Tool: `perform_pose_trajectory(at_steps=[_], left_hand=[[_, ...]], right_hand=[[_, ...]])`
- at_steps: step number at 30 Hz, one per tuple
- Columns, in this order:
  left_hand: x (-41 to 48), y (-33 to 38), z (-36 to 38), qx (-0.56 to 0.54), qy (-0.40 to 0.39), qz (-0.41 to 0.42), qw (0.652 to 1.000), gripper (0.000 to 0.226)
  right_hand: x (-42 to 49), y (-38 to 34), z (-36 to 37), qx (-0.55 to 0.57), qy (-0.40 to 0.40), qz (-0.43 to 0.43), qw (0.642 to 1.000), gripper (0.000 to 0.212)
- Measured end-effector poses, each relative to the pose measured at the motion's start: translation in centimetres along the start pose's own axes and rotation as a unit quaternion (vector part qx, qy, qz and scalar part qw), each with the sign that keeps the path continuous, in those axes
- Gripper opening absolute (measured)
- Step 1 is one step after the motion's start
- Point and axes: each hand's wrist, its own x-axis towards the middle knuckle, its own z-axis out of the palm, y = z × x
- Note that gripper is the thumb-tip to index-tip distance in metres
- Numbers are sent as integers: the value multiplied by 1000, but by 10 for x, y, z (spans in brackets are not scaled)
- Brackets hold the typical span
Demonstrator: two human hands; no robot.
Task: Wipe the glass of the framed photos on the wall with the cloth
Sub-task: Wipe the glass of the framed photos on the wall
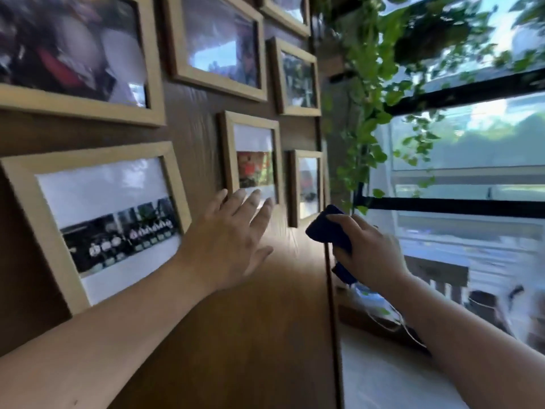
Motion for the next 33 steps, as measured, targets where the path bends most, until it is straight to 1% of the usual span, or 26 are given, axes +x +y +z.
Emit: perform_pose_trajectory(at_steps=[4,8,12,14,19,23,27,31,33], left_hand=[[9,-29,9,36,-1,-21,999,71],[33,-44,20,54,18,-42,998,72],[65,-43,36,24,49,-57,997,73],[83,-37,46,14,60,-47,997,72],[134,-27,71,29,60,-29,997,72],[179,-19,99,54,48,-39,997,73],[224,-10,129,69,34,-68,995,73],[265,0,153,95,29,-74,992,72],[281,3,165,119,24,-71,990,73]], right_hand=[[39,-1,35,49,7,-24,999,56],[66,2,67,59,8,-31,998,55],[86,12,89,45,11,-19,999,54],[96,22,97,44,13,-11,999,54],[121,62,119,48,34,-10,998,54],[145,112,147,56,43,8,998,52],[172,155,179,69,39,-11,997,52],[202,187,204,96,48,-34,994,54],[215,197,215,114,49,-33,992,55]])
